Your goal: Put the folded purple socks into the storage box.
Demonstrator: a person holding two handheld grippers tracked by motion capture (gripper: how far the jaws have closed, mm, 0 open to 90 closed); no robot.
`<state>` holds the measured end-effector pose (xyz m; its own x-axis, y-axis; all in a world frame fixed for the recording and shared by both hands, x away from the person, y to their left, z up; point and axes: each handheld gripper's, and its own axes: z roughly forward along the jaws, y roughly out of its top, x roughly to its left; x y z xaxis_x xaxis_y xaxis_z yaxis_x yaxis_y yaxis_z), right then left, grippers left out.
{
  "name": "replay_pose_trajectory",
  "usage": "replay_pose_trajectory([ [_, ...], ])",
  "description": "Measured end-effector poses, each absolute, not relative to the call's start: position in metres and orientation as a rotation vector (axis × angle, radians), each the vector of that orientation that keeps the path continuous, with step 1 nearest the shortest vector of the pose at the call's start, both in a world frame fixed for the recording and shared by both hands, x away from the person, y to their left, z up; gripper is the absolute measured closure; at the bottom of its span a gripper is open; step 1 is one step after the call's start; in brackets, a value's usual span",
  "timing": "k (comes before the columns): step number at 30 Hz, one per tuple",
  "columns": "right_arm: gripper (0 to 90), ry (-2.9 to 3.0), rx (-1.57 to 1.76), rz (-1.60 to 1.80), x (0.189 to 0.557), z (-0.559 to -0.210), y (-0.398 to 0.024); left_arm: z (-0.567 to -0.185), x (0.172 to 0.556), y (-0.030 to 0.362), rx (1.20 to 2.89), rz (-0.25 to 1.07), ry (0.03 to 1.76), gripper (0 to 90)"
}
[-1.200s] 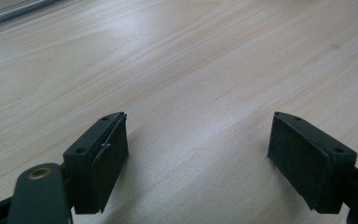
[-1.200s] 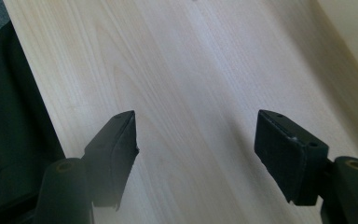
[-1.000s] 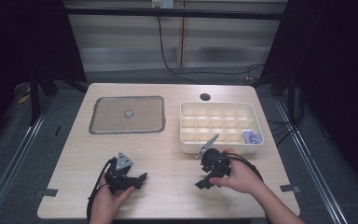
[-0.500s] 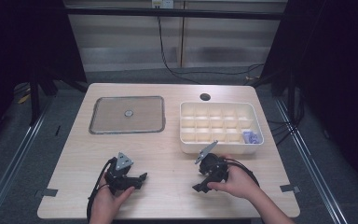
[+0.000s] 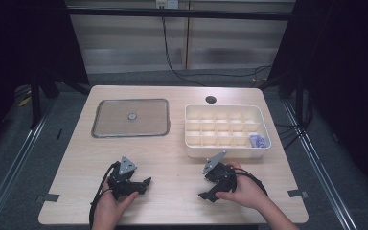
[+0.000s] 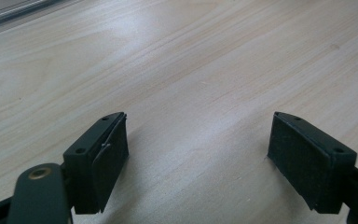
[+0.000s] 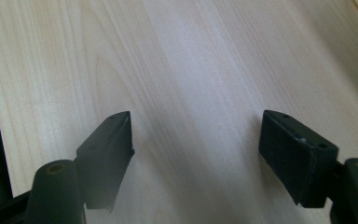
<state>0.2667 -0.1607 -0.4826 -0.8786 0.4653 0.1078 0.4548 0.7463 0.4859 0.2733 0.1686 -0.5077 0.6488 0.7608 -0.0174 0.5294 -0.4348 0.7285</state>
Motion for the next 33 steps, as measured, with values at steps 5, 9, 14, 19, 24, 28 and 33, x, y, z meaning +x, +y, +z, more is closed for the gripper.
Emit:
replay_pose_trajectory([
  [5,23.9,2.888,0.747,0.848,0.262,-0.486,-0.164,-0.508,0.273,0.169,2.143,0.41,0.995,19.5],
  [9,24.1,2.837,0.712,0.905,0.257,-0.49,-0.169,-0.508,0.273,0.169,2.143,0.408,0.993,19.5],
  [14,23.7,2.786,0.701,0.954,0.252,-0.494,-0.174,-0.508,0.273,0.169,2.143,0.408,0.994,19.5],
  [19,22.3,2.737,0.684,1.021,0.247,-0.499,-0.178,-0.508,0.273,0.168,2.143,0.406,0.995,19.5],
  [24,21.6,2.708,0.673,1.086,0.245,-0.503,-0.183,-0.508,0.273,0.169,2.144,0.407,0.993,19.5],
  [28,21.3,2.689,0.669,1.118,0.244,-0.505,-0.185,-0.507,0.273,0.169,2.145,0.407,0.992,19.5],
  [33,21.1,2.657,0.67,1.161,0.242,-0.508,-0.188,-0.508,0.273,0.169,2.143,0.405,0.993,19.5],
])
